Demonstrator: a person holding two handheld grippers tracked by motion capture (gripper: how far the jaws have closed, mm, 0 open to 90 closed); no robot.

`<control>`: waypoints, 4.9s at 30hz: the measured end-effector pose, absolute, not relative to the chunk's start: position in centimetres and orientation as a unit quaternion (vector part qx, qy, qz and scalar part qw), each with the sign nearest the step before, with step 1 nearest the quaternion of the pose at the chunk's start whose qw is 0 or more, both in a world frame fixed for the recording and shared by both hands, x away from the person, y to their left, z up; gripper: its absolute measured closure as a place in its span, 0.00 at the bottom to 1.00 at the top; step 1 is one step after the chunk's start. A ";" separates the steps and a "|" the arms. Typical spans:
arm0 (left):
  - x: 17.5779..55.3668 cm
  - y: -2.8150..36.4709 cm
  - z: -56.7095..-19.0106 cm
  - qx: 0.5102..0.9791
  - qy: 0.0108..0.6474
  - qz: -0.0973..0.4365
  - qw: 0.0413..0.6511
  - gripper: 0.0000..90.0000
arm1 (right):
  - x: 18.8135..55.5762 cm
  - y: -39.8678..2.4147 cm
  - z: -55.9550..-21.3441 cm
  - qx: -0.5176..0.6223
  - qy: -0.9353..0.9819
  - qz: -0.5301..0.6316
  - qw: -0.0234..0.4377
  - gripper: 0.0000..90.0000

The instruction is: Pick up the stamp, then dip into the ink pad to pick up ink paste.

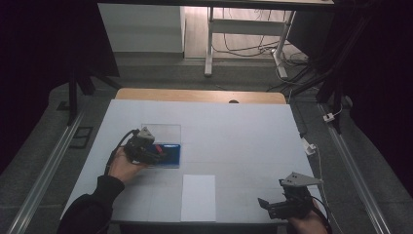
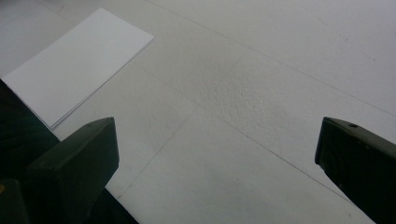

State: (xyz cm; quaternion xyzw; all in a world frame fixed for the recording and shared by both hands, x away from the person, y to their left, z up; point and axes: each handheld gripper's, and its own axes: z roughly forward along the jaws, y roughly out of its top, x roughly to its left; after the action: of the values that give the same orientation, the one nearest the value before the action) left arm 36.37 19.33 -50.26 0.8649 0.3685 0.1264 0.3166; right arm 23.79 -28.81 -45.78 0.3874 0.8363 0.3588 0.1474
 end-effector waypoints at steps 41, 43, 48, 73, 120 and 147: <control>35.3 18.7 -47.9 0.861 0.355 0.136 0.338 0.65 | 23.7 -28.8 -45.8 0.380 0.840 0.361 0.143 0.00; 35.4 18.7 -47.9 0.859 0.361 0.136 0.336 0.65 | 23.7 -28.8 -45.8 0.381 0.839 0.362 0.143 0.00; 35.6 18.5 -47.9 0.850 0.374 0.119 0.350 0.65 | 23.7 -28.8 -45.8 0.382 0.837 0.364 0.142 0.00; 37.1 17.6 -49.7 0.847 0.418 0.101 0.312 0.65 | 23.8 -28.9 -45.8 0.383 0.838 0.365 0.137 0.00; 35.8 17.7 -49.0 0.830 0.422 0.133 0.339 0.65 | 23.9 -28.9 -45.9 0.383 0.840 0.361 0.134 0.00; 35.6 18.6 -50.1 0.843 0.426 0.131 0.303 0.65 | 23.8 -28.8 -45.9 0.382 0.840 0.360 0.134 0.00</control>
State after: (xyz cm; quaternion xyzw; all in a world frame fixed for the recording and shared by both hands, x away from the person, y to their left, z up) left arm 35.63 18.63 -50.14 0.8426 0.4256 0.1312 0.3028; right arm 23.84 -28.81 -45.87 0.3820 0.8404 0.3602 0.1344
